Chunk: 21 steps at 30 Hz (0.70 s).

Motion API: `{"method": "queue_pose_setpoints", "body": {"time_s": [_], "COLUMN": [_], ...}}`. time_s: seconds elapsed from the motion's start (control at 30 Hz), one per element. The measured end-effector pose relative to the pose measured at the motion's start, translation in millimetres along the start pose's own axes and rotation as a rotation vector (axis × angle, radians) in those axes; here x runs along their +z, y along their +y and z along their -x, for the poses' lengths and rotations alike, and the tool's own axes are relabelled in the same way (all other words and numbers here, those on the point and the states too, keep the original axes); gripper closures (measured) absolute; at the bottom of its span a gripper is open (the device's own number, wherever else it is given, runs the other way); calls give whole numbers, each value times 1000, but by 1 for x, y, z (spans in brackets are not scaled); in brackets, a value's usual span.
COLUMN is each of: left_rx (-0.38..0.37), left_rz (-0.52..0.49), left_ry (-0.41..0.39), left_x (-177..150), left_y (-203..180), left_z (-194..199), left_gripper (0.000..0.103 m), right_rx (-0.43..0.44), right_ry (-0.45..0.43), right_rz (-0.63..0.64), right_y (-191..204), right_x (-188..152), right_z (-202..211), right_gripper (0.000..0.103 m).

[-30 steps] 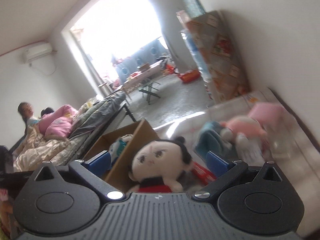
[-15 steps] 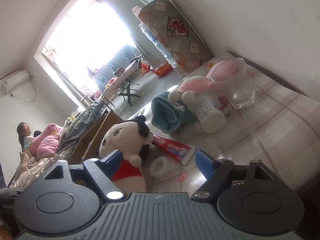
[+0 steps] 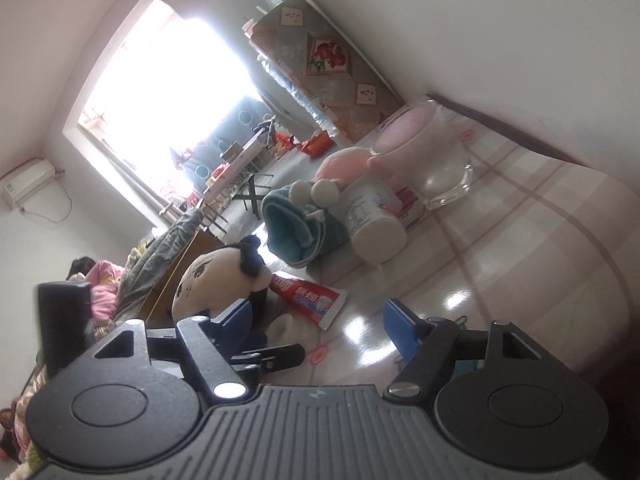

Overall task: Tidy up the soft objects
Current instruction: 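Grasp the white tape roll on the table with the left gripper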

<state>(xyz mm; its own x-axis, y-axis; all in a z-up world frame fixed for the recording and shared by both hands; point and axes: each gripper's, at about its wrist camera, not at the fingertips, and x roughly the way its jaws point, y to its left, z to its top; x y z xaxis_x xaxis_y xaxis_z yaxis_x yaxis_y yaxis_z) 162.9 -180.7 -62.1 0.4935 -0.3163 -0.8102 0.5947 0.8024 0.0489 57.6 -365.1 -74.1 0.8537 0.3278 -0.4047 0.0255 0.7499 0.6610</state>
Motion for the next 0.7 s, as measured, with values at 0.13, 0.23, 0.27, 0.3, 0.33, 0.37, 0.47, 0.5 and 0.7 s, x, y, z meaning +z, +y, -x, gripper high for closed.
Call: {"method": "queue_pose_setpoints", "body": {"time_s": [0.13, 0.23, 0.27, 0.3, 0.33, 0.37, 0.47, 0.5, 0.7], "left_rx": [37, 15, 7, -4, -11, -14, -21, -20, -130], "left_rz": [-22, 9, 21, 36, 53, 62, 73, 68, 138], "left_ry": [44, 65, 73, 81, 86, 90, 94, 94, 114], "left_x": [10, 15, 16, 17, 19, 20, 20, 20, 23], "left_y": [2, 6, 7, 9, 11, 13, 13, 12, 15], "left_z": [-18, -21, -21, -22, -22, -22, -22, -22, -22], "left_gripper": [58, 58, 58, 58, 58, 58, 56, 56, 53], "right_rx": [1, 0, -1, -1, -1, -1, 3, 4, 7], "right_ry": [-17, -24, -24, -24, -23, -23, -25, -26, -28], "right_rz": [-26, -35, -40, -47, -53, -56, -59, -60, -60], "right_y": [-10, -15, -16, -18, -20, -21, -22, -23, -23], "right_x": [2, 3, 3, 3, 4, 4, 4, 4, 4], "right_z": [6, 8, 8, 8, 7, 8, 9, 9, 12], "right_gripper": [27, 27, 27, 27, 27, 27, 27, 27, 23]}}
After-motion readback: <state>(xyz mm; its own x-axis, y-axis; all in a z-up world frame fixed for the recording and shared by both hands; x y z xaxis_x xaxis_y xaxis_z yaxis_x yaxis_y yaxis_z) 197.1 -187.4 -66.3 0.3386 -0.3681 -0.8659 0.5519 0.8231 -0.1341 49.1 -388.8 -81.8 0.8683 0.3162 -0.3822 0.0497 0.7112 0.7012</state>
